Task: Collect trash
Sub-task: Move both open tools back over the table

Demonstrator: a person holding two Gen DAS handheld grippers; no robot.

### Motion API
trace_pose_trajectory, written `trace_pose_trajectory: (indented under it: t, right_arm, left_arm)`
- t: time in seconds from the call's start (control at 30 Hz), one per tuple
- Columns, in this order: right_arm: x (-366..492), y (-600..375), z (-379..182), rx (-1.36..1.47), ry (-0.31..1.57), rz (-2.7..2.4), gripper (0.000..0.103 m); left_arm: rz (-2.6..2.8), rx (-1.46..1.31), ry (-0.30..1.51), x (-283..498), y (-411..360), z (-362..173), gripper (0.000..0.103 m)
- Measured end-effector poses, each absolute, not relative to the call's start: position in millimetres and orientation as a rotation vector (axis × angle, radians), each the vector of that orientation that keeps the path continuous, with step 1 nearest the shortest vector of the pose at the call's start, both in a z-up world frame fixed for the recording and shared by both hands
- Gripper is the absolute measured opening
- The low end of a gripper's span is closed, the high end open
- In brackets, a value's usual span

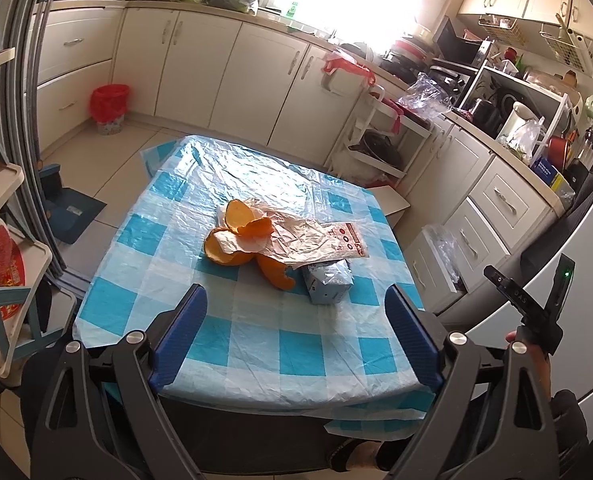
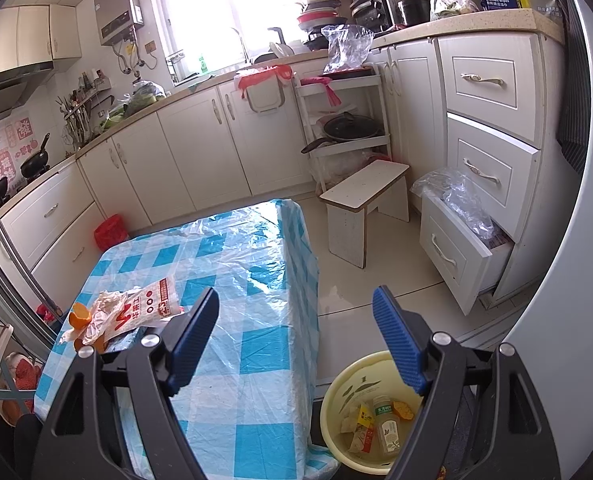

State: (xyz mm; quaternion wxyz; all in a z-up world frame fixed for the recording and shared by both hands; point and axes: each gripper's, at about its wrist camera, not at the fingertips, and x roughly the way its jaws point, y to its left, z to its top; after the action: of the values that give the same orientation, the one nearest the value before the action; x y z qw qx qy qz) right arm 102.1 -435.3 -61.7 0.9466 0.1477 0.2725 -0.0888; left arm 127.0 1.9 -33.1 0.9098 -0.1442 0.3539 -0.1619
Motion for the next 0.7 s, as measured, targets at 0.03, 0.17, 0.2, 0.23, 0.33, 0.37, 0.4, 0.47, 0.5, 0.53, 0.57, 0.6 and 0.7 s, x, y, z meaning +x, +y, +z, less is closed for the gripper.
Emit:
trace_pose_trajectory:
  t: [0.03, 0.17, 0.2, 0.23, 0.33, 0.37, 0.4, 0.47, 0.5, 0.53, 0.57, 0.6, 0.7]
  right_arm:
    - [102, -435, -62, 0.301, 0.555, -0.181, 0.076]
    - [102, -434, -62, 0.3, 0.555, -0.181, 0.076]
    - [102, -435, -62, 0.301, 0.555, -0.181, 0.076]
    - [102, -435, -62, 0.301, 0.555, -0.181, 0.076]
    - [102, -435, -61, 0.301, 0.554, -0.18, 0.077]
    - [102, -434, -61, 0.302, 0.553, -0.179, 0.077]
    - [101, -433, -61, 0.303, 0.552, -0.177, 0.077]
    - [101, -431, -60, 0.304, 0.55, -0.172, 0.077]
    - [101, -430, -60, 0.303, 0.549, -0.167, 0.077]
    - [101, -428, -59, 0.303, 0.547, -0.161, 0.077]
    - [101, -426, -59, 0.301, 0.543, -0.153, 0.077]
    - [100, -425, -58, 0.299, 0.54, -0.144, 0.077]
    - [101, -420, -56, 0.296, 0.531, -0.104, 0.077]
  left_arm:
    - [-0.332, -0.298, 0.73, 127, 3, -33, 0.087]
    - [-0.327, -0.304, 0.73, 127, 5, -33, 0.088]
    - [-0.325, -0.306, 0.729, 127, 6, -33, 0.088]
    - [-0.323, -0.307, 0.729, 127, 7, -33, 0.088]
    - [-0.32, -0.306, 0.728, 127, 7, -33, 0.089]
    - [-0.319, -0.304, 0.727, 127, 7, -33, 0.089]
    - [-0.317, -0.299, 0.726, 127, 8, -33, 0.089]
    - [-0.309, -0.284, 0.726, 128, 10, -34, 0.089]
    - [-0.301, -0.273, 0.727, 129, 12, -36, 0.089]
    - [-0.293, -0.267, 0.731, 130, 14, -38, 0.089]
    - [-0.284, -0.264, 0.737, 131, 17, -41, 0.089]
    - [-0.278, -0.266, 0.743, 133, 20, -45, 0.089]
    - [-0.261, -0.261, 0.763, 141, 26, -54, 0.089]
